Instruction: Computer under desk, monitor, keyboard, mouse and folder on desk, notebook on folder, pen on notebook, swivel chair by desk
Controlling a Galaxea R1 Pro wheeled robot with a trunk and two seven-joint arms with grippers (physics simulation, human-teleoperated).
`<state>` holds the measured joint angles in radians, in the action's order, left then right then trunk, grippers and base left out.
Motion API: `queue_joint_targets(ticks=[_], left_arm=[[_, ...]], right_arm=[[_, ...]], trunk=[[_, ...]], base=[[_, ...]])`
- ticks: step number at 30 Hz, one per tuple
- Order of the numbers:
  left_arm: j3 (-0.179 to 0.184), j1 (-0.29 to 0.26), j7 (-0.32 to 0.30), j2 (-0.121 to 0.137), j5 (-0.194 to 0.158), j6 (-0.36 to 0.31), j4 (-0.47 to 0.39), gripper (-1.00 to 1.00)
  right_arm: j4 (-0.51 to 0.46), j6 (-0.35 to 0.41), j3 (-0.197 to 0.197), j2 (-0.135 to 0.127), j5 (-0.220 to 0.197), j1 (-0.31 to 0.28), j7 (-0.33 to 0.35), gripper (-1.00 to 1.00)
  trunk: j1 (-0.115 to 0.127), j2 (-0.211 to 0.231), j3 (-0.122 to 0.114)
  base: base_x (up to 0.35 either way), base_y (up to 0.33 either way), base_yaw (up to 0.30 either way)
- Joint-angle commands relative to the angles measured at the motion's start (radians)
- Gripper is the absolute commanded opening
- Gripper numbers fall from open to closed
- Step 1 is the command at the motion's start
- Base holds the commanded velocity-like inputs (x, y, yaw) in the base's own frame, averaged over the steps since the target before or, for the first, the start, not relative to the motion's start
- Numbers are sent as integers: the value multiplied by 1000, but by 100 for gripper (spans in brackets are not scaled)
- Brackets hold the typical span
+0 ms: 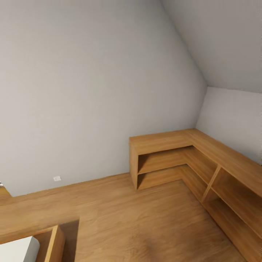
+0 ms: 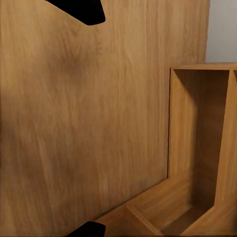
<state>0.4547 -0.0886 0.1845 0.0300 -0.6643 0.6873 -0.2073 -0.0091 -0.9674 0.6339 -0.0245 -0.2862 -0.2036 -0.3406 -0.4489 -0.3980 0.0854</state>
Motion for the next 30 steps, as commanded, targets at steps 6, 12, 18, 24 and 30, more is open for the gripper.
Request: queue_joint_targets(ticks=[6, 12, 18, 24, 30], left_arm=[[9, 0, 9, 1, -1, 2, -1, 100], [9, 0, 9, 1, -1, 1, -1, 100], [9, 0, 9, 0, -1, 1, -1, 100], [9, 0, 8, 0, -1, 1, -1, 100], [9, 0, 8, 0, -1, 1, 0, 100]], right_arm=[[0, -2, 9, 0, -6, -1, -2, 100], [0, -2, 9, 0, -5, 0, -1, 100], [0, -2, 8, 0, -7, -1, 38, 100], [0, -2, 7, 0, -8, -1, 51, 100], [0, -2, 6, 0, -9, -1, 52, 100]], trunk=[[-1, -2, 2], [-1, -2, 0], [-1, -2, -3], [-1, -2, -7], [-1, -2, -12]], base=[[294, 226, -255], [296, 206, -257], [317, 68, -269], [280, 8, -272], [72, 1, -272]])
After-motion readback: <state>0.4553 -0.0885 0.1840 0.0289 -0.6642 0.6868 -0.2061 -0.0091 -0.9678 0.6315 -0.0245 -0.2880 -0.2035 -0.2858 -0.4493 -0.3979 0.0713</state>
